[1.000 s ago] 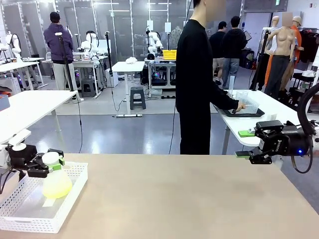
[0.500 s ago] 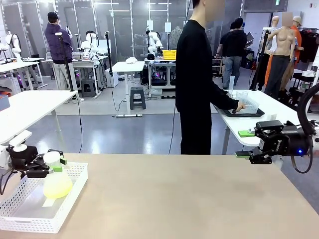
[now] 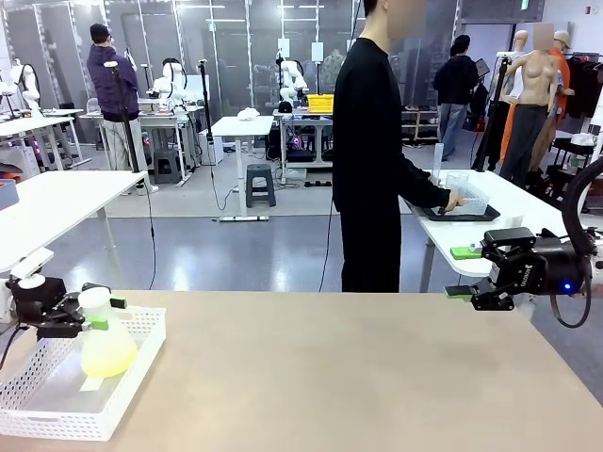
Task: Prepare the solutions needed for the experiment.
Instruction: When the human places the Big flask in the center of the table, pick up the Big flask and place it in the left Organizing basket.
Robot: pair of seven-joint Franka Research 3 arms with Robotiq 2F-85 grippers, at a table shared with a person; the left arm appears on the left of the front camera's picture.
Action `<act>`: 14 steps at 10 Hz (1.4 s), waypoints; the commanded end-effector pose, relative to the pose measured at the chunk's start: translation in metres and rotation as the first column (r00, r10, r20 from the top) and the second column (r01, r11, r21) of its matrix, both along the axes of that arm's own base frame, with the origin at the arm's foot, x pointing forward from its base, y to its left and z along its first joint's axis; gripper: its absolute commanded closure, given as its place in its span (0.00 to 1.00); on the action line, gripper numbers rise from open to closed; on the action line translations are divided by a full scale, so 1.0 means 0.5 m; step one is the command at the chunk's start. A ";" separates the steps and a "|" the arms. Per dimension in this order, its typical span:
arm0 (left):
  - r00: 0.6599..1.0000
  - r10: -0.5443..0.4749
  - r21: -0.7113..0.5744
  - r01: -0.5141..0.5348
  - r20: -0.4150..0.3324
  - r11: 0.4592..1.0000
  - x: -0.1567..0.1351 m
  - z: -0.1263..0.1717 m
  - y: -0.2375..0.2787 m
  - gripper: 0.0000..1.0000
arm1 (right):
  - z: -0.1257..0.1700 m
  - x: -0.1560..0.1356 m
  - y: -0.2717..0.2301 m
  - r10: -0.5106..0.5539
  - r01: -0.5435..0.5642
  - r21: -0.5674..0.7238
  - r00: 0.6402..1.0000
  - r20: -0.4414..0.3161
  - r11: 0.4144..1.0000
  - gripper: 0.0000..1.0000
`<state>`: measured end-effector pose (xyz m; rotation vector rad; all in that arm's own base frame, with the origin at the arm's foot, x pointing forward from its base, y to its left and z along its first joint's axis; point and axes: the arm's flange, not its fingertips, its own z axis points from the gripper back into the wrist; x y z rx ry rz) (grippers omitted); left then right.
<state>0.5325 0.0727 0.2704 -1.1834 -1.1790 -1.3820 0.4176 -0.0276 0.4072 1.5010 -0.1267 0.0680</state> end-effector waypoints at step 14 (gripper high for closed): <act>1.000 0.027 -0.013 -0.027 -0.006 1.000 -0.002 -0.002 0.018 0.00 | 0.003 0.001 0.001 0.001 -0.001 0.003 1.000 0.004 1.000 0.20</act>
